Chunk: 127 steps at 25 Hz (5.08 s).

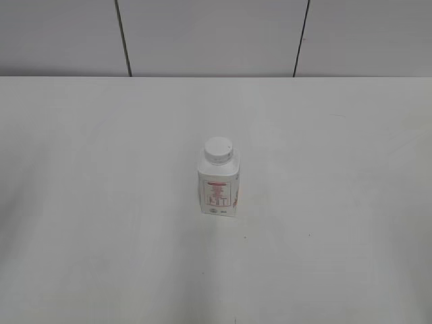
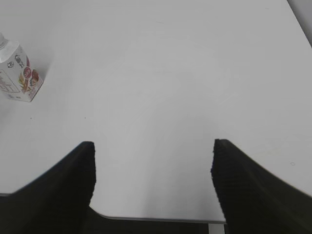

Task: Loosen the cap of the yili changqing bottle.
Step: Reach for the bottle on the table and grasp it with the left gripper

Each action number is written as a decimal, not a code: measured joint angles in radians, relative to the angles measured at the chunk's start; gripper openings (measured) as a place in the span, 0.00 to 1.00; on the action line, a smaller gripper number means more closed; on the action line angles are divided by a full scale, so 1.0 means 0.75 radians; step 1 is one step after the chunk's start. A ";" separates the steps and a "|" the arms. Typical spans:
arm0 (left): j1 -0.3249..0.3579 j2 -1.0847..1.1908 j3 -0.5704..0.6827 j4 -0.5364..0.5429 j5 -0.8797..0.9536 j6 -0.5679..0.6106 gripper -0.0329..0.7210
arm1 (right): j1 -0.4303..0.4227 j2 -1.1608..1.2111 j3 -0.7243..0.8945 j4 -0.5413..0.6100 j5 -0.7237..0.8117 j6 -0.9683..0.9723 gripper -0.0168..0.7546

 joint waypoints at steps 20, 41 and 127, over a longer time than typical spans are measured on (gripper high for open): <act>-0.085 0.769 0.000 0.035 -0.589 0.000 0.66 | 0.000 0.000 0.000 0.004 0.000 0.000 0.78; 0.040 1.740 -0.441 1.447 -1.287 -0.362 0.61 | 0.000 0.000 0.000 0.004 0.000 0.000 0.78; -0.471 2.135 -1.078 1.735 -1.174 -0.670 0.60 | 0.000 1.307 -0.547 0.432 -0.164 -0.506 0.60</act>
